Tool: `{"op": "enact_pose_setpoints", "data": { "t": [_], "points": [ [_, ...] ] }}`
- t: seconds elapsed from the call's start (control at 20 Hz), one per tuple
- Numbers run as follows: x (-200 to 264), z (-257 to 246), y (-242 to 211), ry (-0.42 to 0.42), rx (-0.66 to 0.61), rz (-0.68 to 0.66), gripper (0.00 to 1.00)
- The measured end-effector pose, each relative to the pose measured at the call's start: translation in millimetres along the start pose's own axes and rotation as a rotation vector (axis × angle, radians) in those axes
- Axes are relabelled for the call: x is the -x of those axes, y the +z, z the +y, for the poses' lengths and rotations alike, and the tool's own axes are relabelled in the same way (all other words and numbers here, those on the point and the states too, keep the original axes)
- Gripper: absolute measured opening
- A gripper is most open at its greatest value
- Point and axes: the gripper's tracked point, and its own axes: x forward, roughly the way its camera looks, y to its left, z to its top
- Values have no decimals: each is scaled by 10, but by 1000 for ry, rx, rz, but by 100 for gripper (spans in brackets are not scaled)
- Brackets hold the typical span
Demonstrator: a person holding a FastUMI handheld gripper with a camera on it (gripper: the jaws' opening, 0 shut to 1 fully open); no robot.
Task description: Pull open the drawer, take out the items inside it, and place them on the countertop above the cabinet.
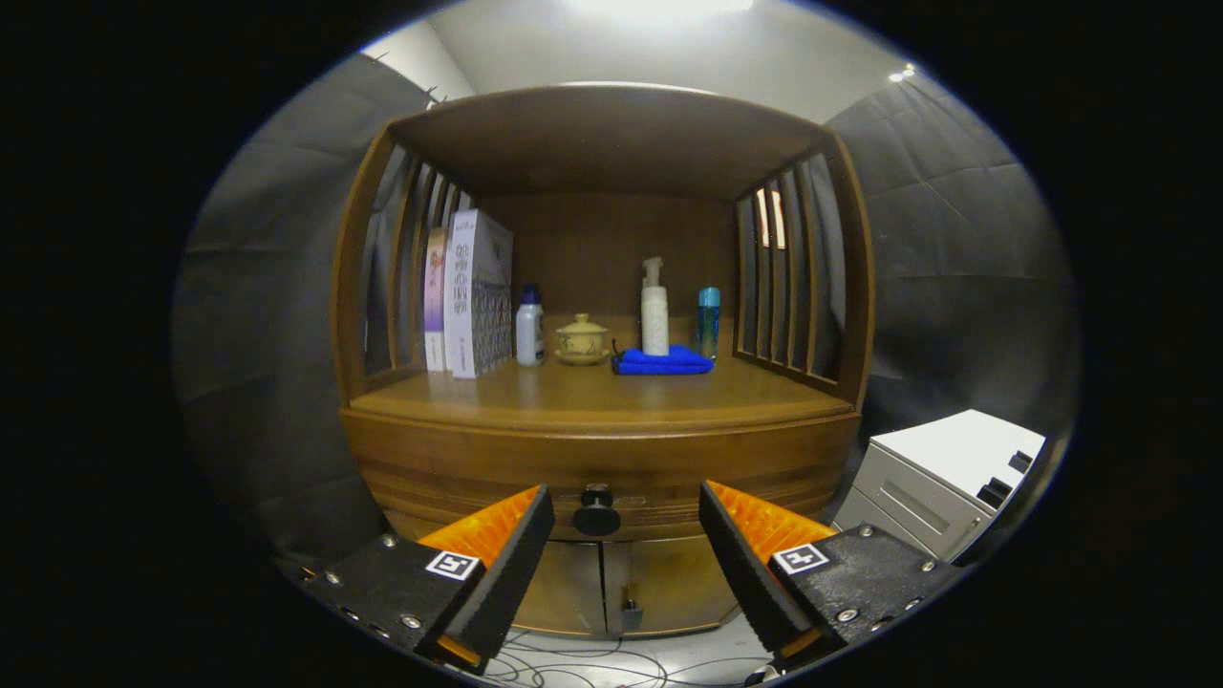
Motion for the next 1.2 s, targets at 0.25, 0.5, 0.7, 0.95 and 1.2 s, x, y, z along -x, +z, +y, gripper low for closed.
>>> {"op": "enact_pose_setpoints", "data": {
  "t": [0.25, 0.5, 0.7, 0.95, 1.2],
  "points": [
    [-387, 241, -331, 49, -2, 59, 96],
    [-674, 240, -425, 42, 5, 74, 95],
    [-826, 223, -437, 47, 6, 72, 81],
    [-888, 210, -532, 35, 40, 89, 51],
    [-875, 220, -532, 66, -23, 77, 39]
  ]
}}
